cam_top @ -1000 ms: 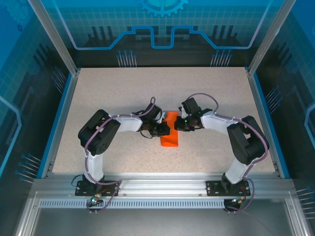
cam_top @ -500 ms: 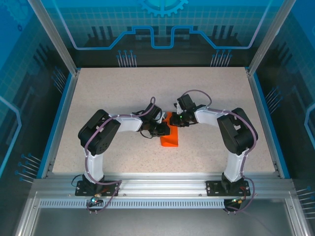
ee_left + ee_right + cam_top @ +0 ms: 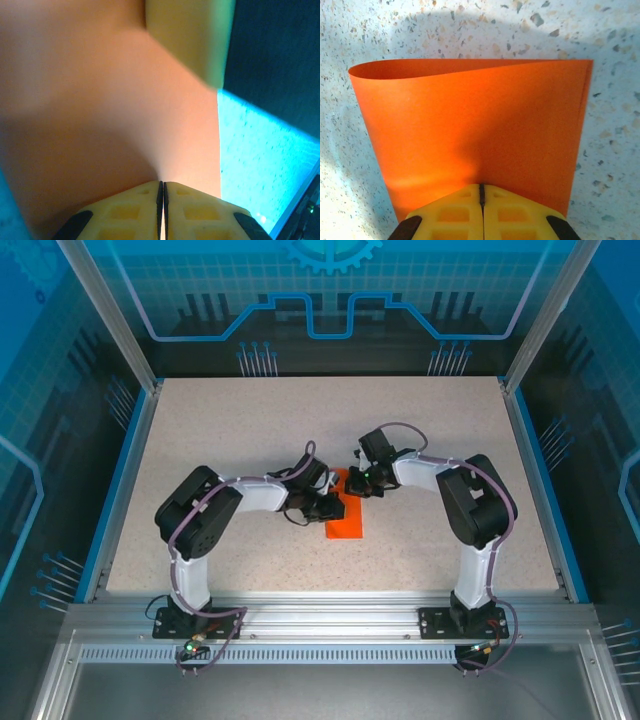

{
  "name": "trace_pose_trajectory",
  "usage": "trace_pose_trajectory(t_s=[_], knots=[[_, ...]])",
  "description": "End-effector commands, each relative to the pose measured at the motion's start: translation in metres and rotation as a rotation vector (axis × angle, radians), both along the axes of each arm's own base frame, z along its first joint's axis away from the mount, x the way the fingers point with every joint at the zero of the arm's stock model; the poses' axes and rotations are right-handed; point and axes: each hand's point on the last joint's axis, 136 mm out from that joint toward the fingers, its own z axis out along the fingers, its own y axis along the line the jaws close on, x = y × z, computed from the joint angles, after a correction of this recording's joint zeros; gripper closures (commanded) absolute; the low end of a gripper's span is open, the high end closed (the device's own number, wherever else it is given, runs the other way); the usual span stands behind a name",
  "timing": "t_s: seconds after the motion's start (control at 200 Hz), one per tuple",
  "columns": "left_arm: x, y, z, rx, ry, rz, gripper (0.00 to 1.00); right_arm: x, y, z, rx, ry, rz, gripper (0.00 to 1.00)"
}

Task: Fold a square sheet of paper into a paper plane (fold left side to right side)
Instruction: First fold the square sheet of paper in half at the center of the table.

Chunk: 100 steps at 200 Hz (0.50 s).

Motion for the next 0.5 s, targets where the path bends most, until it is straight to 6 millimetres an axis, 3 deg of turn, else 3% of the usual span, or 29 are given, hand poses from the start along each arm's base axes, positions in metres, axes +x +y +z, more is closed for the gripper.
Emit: trace_pose_trajectory(t_s=[0.0, 0.225, 0.495], knots=[[-0.042, 0.013, -0.015, 0.062, 0.121, -0.015, 0.87, -0.015, -0.026, -0.033, -0.108, 0.114, -0.046, 0.94], [-0.066, 0.028, -0.019, 0.074, 0.158, 0.006, 0.87, -0.013, -0.027, -0.033, -0.119, 0.116, -0.041, 0.94], [-0.082, 0.035, -0.016, 0.049, 0.176, 0.03, 0.87, -0.012, -0.027, -0.036, -0.119, 0.121, -0.032, 0.94]])
